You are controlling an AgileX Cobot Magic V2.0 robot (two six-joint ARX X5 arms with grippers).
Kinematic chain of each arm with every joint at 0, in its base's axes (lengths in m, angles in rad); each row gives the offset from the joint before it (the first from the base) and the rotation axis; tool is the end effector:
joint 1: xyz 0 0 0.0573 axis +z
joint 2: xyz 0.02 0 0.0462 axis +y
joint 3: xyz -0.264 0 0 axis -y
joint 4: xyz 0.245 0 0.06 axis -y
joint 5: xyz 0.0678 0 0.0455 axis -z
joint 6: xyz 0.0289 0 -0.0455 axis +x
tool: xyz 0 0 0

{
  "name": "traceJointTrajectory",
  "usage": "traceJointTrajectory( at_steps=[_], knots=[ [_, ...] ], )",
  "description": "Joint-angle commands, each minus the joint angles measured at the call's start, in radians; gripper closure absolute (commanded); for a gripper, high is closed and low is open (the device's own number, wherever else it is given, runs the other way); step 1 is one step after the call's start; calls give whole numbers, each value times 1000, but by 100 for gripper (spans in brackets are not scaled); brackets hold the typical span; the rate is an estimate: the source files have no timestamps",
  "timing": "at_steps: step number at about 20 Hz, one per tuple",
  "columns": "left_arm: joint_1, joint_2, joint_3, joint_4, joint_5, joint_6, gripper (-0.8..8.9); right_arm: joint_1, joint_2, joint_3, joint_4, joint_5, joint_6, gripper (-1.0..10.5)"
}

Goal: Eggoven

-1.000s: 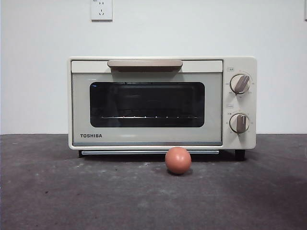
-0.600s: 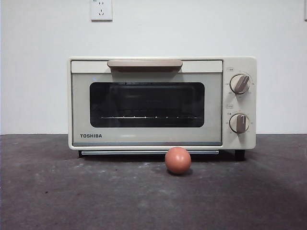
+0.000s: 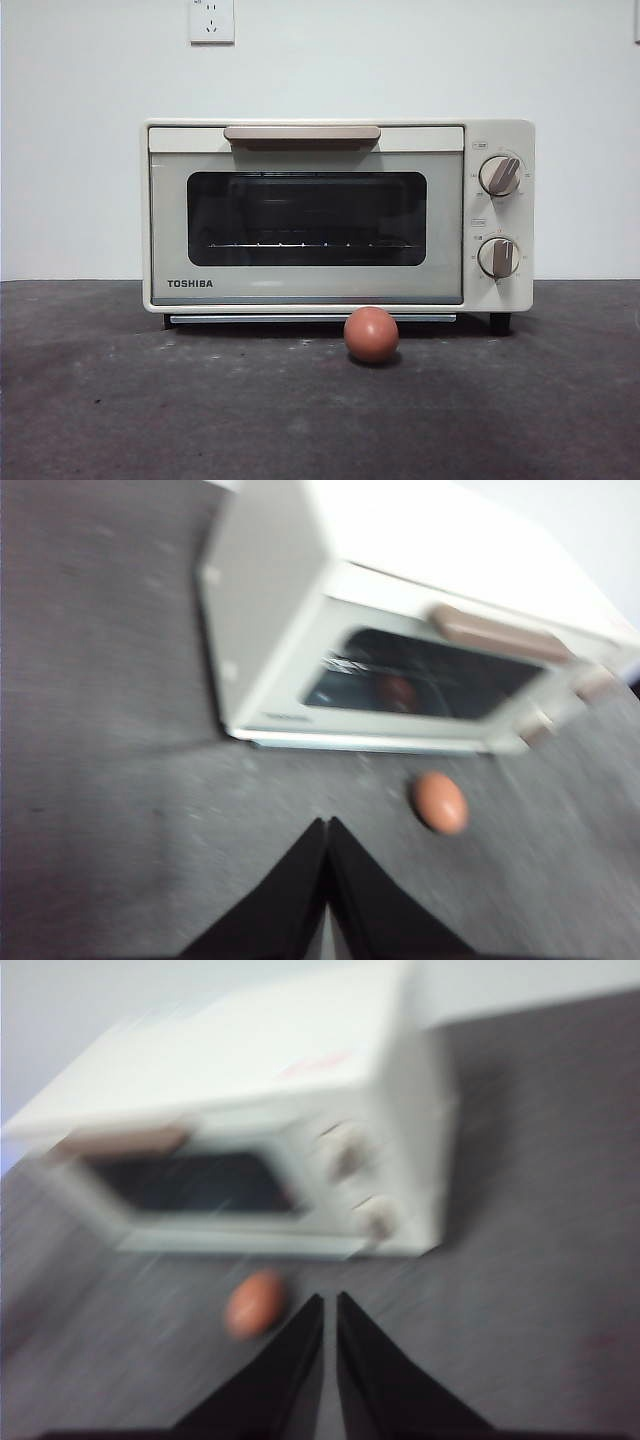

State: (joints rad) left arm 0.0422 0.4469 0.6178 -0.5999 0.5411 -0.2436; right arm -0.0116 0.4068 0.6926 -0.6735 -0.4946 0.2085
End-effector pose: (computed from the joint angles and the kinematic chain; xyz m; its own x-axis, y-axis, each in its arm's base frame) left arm 0.0979 -0.0108 0.2799 0.8005 -0.4817 -0.3565 0.3188 0.8460 -0.4273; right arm 0.0822 0.0128 0.2993 0.8203 0.4652 -0.3328 -0.3417 0.8651 0.3672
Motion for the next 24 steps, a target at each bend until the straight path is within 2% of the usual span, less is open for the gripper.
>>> traceJointTrajectory(
  at_steps=[1, 4, 6, 9, 16, 17, 19, 20, 24],
  knots=[
    [-24, 47, 64, -54, 55, 102, 806, 21, 56, 59, -80, -108, -91, 942],
    [-63, 85, 111, -138, 81, 156, 806, 57, 102, 95, -164, -179, -135, 942],
    [-92, 101, 128, -197, 90, 190, 806, 85, 120, 105, -204, -198, -158, 942],
    [-132, 109, 134, -259, 90, 229, 806, 129, 134, 107, -241, -193, -173, 942],
    [-166, 108, 135, -271, 90, 232, 806, 182, 134, 107, -243, -186, -171, 926],
    [-166, 108, 135, -271, 90, 232, 806, 182, 134, 107, -243, -186, -167, 887],
    [-166, 108, 135, -271, 90, 232, 806, 182, 135, 107, -241, -185, -161, 631],
    [-166, 108, 135, -271, 90, 232, 806, 182, 136, 107, -240, -182, -133, 558],
    [-166, 108, 135, -268, 90, 232, 806, 183, 188, 107, -223, -181, -86, 558]
  ],
)
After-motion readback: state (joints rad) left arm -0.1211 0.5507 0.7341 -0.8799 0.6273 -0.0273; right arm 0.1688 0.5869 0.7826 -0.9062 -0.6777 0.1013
